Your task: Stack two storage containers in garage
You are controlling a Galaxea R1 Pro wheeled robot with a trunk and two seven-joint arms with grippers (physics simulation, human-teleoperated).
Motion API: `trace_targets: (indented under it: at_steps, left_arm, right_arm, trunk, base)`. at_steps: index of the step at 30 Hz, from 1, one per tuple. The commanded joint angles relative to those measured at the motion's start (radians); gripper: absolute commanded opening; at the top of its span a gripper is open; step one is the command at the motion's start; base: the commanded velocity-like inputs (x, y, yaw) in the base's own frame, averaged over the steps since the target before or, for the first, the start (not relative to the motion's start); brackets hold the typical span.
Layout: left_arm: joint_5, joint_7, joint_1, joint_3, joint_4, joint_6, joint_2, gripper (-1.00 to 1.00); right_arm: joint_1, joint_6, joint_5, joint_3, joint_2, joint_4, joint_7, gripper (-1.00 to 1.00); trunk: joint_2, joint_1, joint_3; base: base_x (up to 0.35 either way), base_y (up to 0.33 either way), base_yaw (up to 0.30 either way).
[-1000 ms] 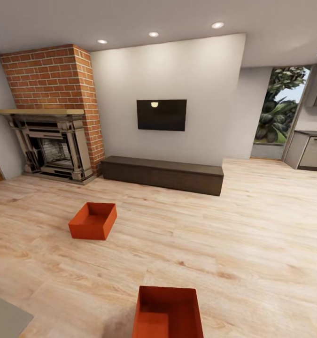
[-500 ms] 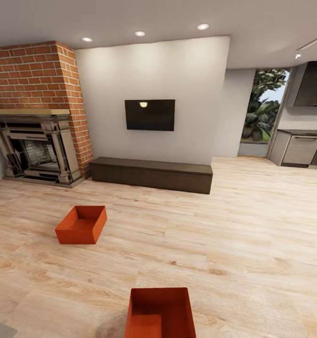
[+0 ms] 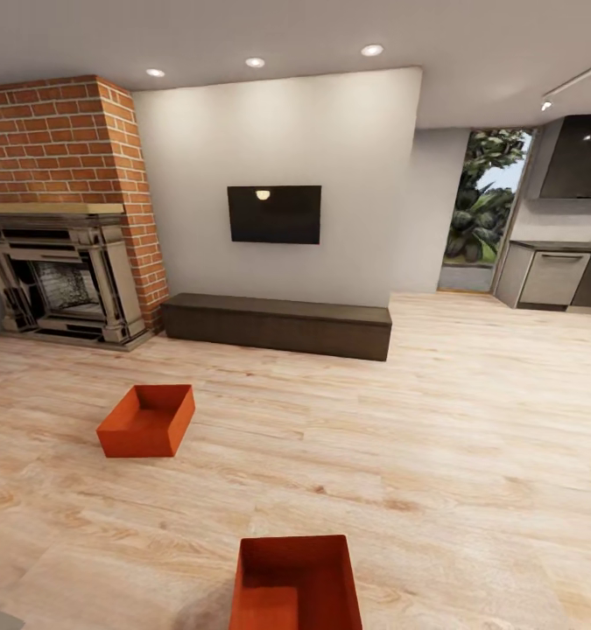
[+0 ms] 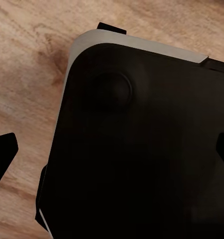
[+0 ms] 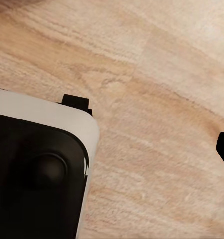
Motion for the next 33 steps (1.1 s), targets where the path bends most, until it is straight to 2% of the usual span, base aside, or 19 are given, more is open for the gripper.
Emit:
trace_targets:
  at_steps: [1, 12, 33]
  left_arm:
    - [0.004, 0.000, 0.000, 0.000, 0.000, -0.002, 0.000, 1.00]
    - [0.004, 0.000, 0.000, 0.001, 0.000, -0.002, 0.000, 1.00]
    - [0.006, 0.000, 0.000, 0.002, -0.001, -0.001, 0.001, 1.00]
  right_arm:
    - [-0.001, -0.004, 0.009, 0.004, 0.000, 0.003, -0.006, 1.00]
    - [-0.001, -0.004, 0.012, 0.009, -0.007, 0.003, -0.006, 1.00]
    - [-0.001, -0.004, 0.011, 0.001, 0.002, 0.003, 0.001, 1.00]
  trunk:
    - [-0.001, 0.000, -0.001]
    - [-0.001, 0.000, -0.001]
    - [-0.001, 0.000, -0.002]
  base:
    - [0.000, 0.000, -0.037]
    - [0.000, 0.000, -0.006]
    - [0.000, 0.000, 0.000]
